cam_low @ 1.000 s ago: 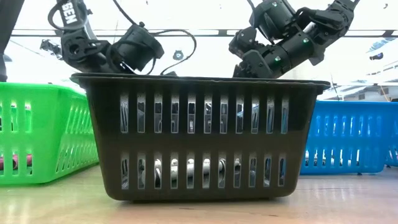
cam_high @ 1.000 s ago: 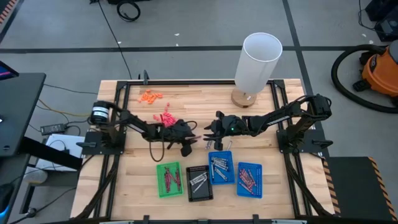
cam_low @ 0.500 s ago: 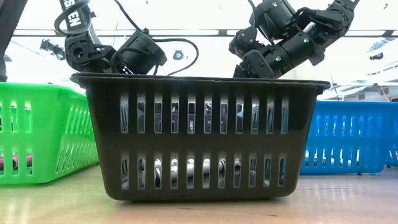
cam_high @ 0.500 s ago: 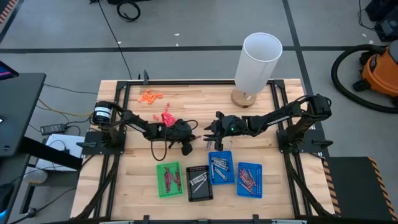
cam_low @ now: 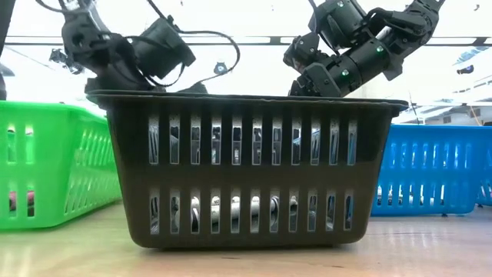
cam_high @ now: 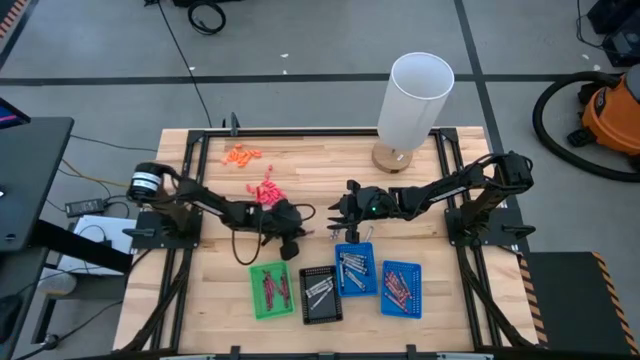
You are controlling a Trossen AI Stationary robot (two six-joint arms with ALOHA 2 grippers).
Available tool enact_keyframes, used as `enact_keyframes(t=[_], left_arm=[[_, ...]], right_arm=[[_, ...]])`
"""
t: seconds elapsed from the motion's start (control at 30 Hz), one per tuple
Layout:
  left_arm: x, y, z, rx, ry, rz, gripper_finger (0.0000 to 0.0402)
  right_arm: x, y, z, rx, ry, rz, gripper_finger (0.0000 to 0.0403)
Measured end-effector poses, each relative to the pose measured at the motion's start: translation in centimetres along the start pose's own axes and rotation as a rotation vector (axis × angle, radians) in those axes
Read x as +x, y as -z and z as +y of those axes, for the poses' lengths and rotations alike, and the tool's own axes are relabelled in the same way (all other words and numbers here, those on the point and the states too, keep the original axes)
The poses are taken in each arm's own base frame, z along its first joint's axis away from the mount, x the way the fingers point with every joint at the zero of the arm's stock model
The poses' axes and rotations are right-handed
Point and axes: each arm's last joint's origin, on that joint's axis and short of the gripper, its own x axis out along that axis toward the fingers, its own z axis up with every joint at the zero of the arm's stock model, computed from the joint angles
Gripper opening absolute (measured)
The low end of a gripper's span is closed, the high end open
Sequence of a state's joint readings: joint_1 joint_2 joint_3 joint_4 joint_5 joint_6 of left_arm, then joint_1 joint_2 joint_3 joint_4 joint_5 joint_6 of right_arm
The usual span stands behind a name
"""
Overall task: Sort crayons
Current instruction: Put the red crayon into the green bin
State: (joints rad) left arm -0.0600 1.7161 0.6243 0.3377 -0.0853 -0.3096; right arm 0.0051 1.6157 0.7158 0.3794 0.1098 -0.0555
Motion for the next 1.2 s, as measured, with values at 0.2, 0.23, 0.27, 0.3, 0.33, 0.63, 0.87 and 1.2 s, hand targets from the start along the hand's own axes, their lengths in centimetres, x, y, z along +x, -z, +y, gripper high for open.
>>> enact_keyframes(t=[0.2,0.23,0.27,0.3,0.33,0.63,0.87,1.2], left_arm=[[-2.1,-0.6,-1.1,0.067,-0.079,-0.032,0.0017],[-2.3,-0.6,-1.3,0.076,-0.093,-0.034,0.0016],[-2.6,-0.8,-1.4,0.083,-0.101,-0.045,0.0016],[-2.9,-0.9,-1.6,0.093,-0.109,-0.058,0.0016],[-3.2,-1.0,-1.8,0.101,-0.123,-0.069,0.0016],[-5.5,-1.8,-3.6,0.190,-0.156,-0.170,0.0016],[-6.9,-1.5,-5.6,0.313,-0.098,-0.200,0.0016],[-8.1,0.5,-8.8,0.562,0.035,-0.164,0.0018]], right_arm=[[0.0,0.0,0.0,0.000,0.006,0.001,0.0149],[0.0,0.0,0.0,0.000,0.011,0.001,0.0149],[0.0,0.0,-0.1,0.000,0.020,0.000,0.0149],[0.0,0.0,-0.1,0.000,0.027,0.001,0.0149],[0.0,0.0,-0.1,0.000,0.029,0.001,0.0149],[0.0,0.0,-0.1,0.001,0.030,0.002,0.0149],[0.0,0.0,-0.1,0.001,0.030,0.002,0.0149],[0.0,0.0,-0.1,0.002,0.030,0.002,0.0148]])
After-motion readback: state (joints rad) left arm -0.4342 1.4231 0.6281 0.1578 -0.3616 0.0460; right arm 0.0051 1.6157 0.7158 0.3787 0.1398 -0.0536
